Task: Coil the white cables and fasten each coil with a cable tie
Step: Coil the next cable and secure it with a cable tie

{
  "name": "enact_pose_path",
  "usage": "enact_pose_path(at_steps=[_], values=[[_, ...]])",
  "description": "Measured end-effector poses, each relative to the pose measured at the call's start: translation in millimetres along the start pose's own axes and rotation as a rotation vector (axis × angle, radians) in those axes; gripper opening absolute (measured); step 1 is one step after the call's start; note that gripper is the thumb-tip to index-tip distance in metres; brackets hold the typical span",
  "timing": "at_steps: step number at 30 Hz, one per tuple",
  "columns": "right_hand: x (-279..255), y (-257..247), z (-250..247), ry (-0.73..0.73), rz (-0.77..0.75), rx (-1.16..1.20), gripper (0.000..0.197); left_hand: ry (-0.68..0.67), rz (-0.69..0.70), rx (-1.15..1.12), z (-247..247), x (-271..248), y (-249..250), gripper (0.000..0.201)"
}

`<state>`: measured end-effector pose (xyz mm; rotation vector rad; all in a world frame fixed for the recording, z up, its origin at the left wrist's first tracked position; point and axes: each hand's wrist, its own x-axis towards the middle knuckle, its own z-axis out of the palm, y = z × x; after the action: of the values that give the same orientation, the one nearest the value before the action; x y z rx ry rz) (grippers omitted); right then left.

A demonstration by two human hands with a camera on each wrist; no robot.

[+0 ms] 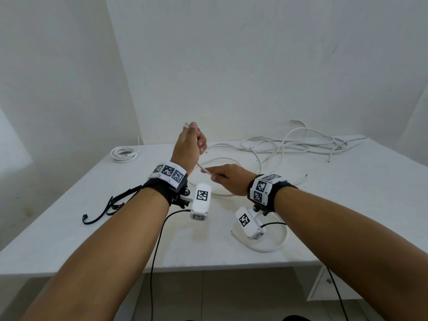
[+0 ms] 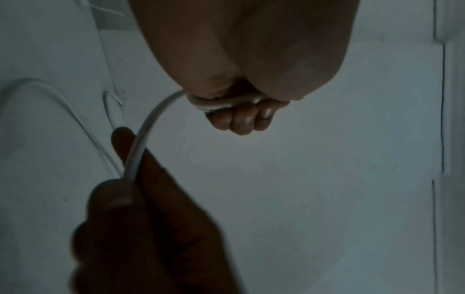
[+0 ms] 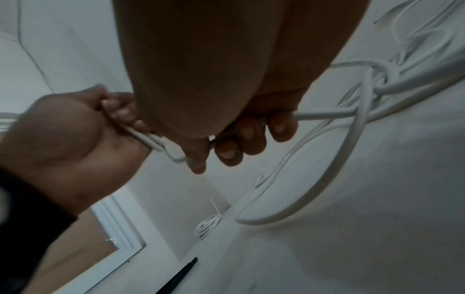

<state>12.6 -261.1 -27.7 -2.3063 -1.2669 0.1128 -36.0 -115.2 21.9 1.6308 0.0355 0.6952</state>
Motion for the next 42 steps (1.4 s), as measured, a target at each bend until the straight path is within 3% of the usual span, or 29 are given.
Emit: enact_pose_path(at_steps=[5, 9, 13, 16, 21, 23, 26, 29, 33, 38, 40, 42], values=[[4.8, -6.9, 3.6, 0.041, -0.109, -0.071, 0.026, -0.133, -0.014, 0.510, -4.4, -1.1, -30.8, 0.032], [7.2, -2.3, -0.2, 0.136, -0.141, -0.059, 0.014, -0.320, -0.015, 0.817, -5.2, -3.8, -37.4, 0.038], [7.3, 9.7, -9.1, 0.176, -0.061, -0.012, 0.009, -0.455, -0.106, 0.935, -12.3, -3.9, -39.4, 0.037], [7.3, 17.3, -11.4, 0.122, -0.015, 0.000, 0.007, -0.535, -0.213, 0.962, -19.2, -6.5, -44.4, 0.050], [7.7, 28.2, -11.1, 0.066, 0.011, 0.030, 0.012, -0.704, -0.412, 0.743, -19.3, -10.0, -45.6, 0.054], [8.8, 29.8, -11.9, 0.043, 0.024, 0.007, 0.017, -0.744, -0.374, 0.793, -24.1, -9.7, -47.4, 0.055], [8.6, 40.3, -12.6, -0.021, 0.096, -0.040, 0.023, -0.684, -0.370, 0.543, -34.6, -5.5, -48.6, 0.043], [6.6, 61.5, -12.2, -0.043, 0.163, -0.057, 0.027, -0.576, -0.424, 0.200, -49.9, 0.6, -43.1, 0.050], [4.7, 68.3, -10.5, 0.069, 0.137, 0.103, 0.029, -0.510, -0.589, -0.096, -64.1, 0.7, -36.2, 0.047], [12.8, 58.2, -8.5, 0.251, 0.171, 0.606, 0.029, -0.483, -0.645, -0.321, -66.6, -5.0, -35.4, 0.045], [15.2, 56.9, -11.7, 0.313, 0.168, 0.628, 0.031, -0.476, -0.638, -0.370, -65.8, -5.7, -33.6, 0.045], [16.6, 55.6, -16.6, 0.366, 0.158, 0.488, 0.032, -0.496, -0.619, -0.401, -65.3, -5.4, -32.6, 0.045]])
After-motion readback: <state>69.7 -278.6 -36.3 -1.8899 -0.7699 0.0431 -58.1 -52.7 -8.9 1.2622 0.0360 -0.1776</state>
